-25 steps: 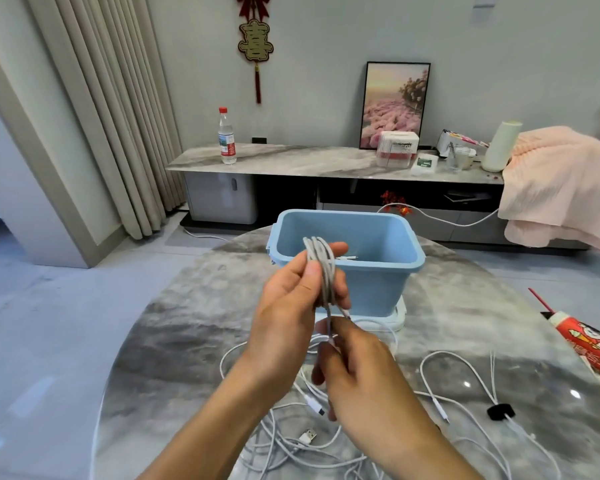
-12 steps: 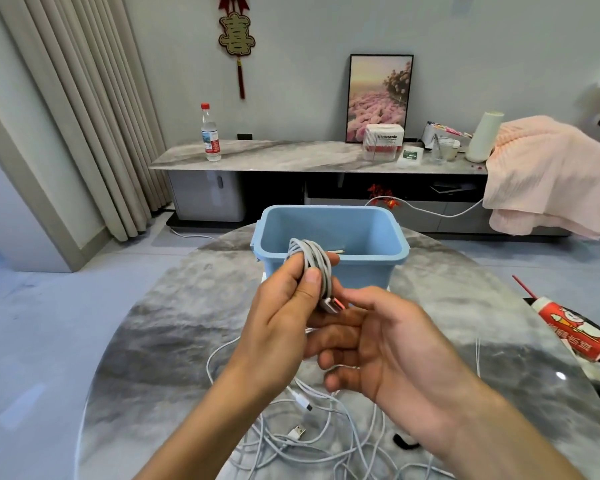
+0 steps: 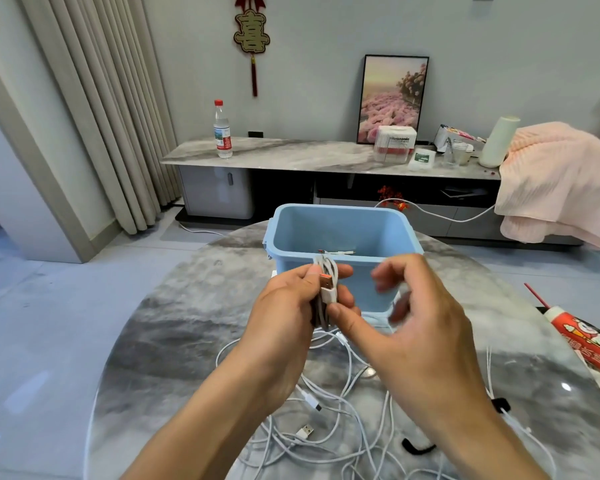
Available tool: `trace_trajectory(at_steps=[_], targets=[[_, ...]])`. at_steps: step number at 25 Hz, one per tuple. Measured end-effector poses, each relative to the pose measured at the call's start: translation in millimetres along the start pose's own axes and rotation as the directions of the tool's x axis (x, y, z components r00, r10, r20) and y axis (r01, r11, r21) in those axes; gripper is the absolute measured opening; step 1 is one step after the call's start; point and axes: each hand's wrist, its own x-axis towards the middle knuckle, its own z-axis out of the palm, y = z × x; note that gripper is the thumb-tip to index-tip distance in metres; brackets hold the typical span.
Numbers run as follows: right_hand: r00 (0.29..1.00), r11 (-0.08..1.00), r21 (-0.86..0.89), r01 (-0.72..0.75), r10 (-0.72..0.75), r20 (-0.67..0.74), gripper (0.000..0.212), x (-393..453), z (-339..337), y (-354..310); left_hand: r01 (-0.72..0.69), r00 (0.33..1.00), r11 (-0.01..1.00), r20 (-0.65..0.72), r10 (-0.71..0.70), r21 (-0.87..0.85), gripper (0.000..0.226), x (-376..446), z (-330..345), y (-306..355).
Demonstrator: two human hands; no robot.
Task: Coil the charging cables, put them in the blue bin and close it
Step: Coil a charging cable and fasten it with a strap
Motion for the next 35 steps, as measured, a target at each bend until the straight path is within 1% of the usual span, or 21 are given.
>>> trace_trajectory(at_steps=[1, 2, 3, 4, 5, 7, 9, 10, 12, 14, 15, 17, 18, 19, 22, 24, 26, 30, 32, 34, 35], targets=[[0.984, 0.986, -0.007, 0.166, -0.166, 0.067, 0.042, 3.8, -1.1, 3.2, 0.025, 0.999, 1.000, 0.033, -0.026, 0.010, 0.032, -1.6, 1.0, -0.4], [0.929, 0.944, 0.021, 0.328, -0.326, 0.174, 0.051, 7.9, -2.0, 10.7, 0.048, 0.995, 0.998, 0.084, -0.050, 0.034, 0.026, -4.0, 3.7, -1.0], [0.858, 0.897, 0.058, 0.439, -0.438, 0.270, 0.055, 10.9, -2.5, 17.7, 0.069, 0.989, 0.995, 0.129, -0.077, 0.069, 0.022, -6.8, 7.5, -2.1], [0.809, 0.864, 0.080, 0.496, -0.494, 0.320, 0.053, 11.7, -2.0, 22.6, 0.092, 0.983, 0.990, 0.150, -0.107, 0.104, 0.019, -9.7, 11.8, -4.3], [0.797, 0.851, 0.071, 0.520, -0.514, 0.317, 0.050, 10.6, -0.7, 24.6, 0.119, 0.982, 0.984, 0.134, -0.137, 0.130, 0.019, -12.3, 16.1, -6.5], [0.822, 0.847, 0.005, 0.532, -0.518, 0.236, 0.044, 4.4, 4.8, 22.4, 0.155, 0.985, 0.975, 0.045, -0.164, 0.161, 0.022, -16.0, 22.2, -8.5], [0.847, 0.853, -0.039, 0.521, -0.510, 0.153, 0.045, -2.2, 11.7, 16.1, 0.176, 0.984, 0.975, -0.053, -0.170, 0.136, 0.032, -16.7, 25.6, -6.4], [0.858, 0.860, -0.048, 0.508, -0.500, 0.118, 0.046, -5.1, 15.2, 13.3, 0.195, 0.977, 0.976, -0.102, -0.186, 0.092, 0.039, -15.7, 25.5, -5.7], [0.884, 0.884, -0.046, 0.466, -0.463, 0.054, 0.040, -9.1, 20.9, 10.5, 0.224, 0.958, 0.975, -0.184, -0.219, 0.007, 0.052, -12.1, 23.7, -6.3], [0.914, 0.914, -0.032, 0.405, -0.404, 0.016, 0.031, -13.9, 26.1, 9.2, 0.222, 0.951, 0.975, -0.216, -0.220, -0.014, 0.053, -9.4, 20.9, -10.1], [0.926, 0.926, -0.023, 0.376, -0.376, 0.002, 0.028, -16.0, 28.5, 8.8, 0.217, 0.953, 0.976, -0.214, -0.213, -0.008, 0.050, -8.1, 19.6, -12.3], [0.950, 0.950, 0.027, 0.312, -0.311, -0.027, 0.025, -16.9, 31.4, 8.9, 0.205, 0.961, 0.979, -0.190, -0.200, 0.007, 0.035, -6.3, 16.8, -16.0], [0.964, 0.962, 0.064, 0.265, -0.263, -0.046, 0.023, -15.8, 31.6, 9.1, 0.200, 0.967, 0.980, -0.163, -0.197, 0.000, 0.028, -5.4, 15.8, -17.2], [0.977, 0.973, 0.104, 0.208, -0.201, -0.069, 0.022, -14.8, 31.1, 9.6, 0.187, 0.975, 0.982, -0.117, -0.188, -0.017, 0.026, -4.9, 15.1, -17.6], [0.986, 0.962, 0.272, 0.009, 0.036, -0.161, 0.022, -10.1, 29.5, 10.8, 0.107, 0.989, 0.993, 0.107, -0.102, -0.042, 0.034, -5.0, 14.3, -19.3], [0.965, 0.908, 0.409, -0.095, 0.184, -0.184, 0.026, -5.5, 27.3, 11.8, 0.050, 0.975, 0.998, 0.219, -0.041, -0.035, 0.035, -4.6, 13.8, -21.2], [0.945, 0.840, 0.520, -0.152, 0.278, -0.172, 0.025, -2.2, 24.1, 13.8, 0.020, 0.957, 0.999, 0.291, -0.005, -0.047, 0.037, -4.5, 13.5, -23.1], [0.933, 0.712, 0.678, -0.184, 0.344, -0.108, 0.015, -1.9, 19.0, 13.9, -0.130, 0.918, 0.991, 0.381, 0.112, 0.021, 0.054, -6.5, 12.7, -25.6], [0.927, 0.636, 0.737, -0.226, 0.373, -0.038, 0.011, -1.6, 15.9, 14.1, -0.175, 0.902, 0.984, 0.402, 0.154, 0.016, 0.057, -4.5, 11.7, -26.1], [0.913, 0.520, 0.804, -0.287, 0.403, 0.064, 0.012, -0.3, 13.4, 15.1, -0.177, 0.916, 0.984, 0.363, 0.170, -0.016, 0.048, -1.4, 10.2, -26.2], [0.911, 0.490, 0.817, -0.303, 0.400, 0.097, 0.014, 0.5, 12.3, 16.5, -0.170, 0.928, 0.985, 0.332, 0.166, -0.018, 0.041, 0.2, 9.4, -26.7]])
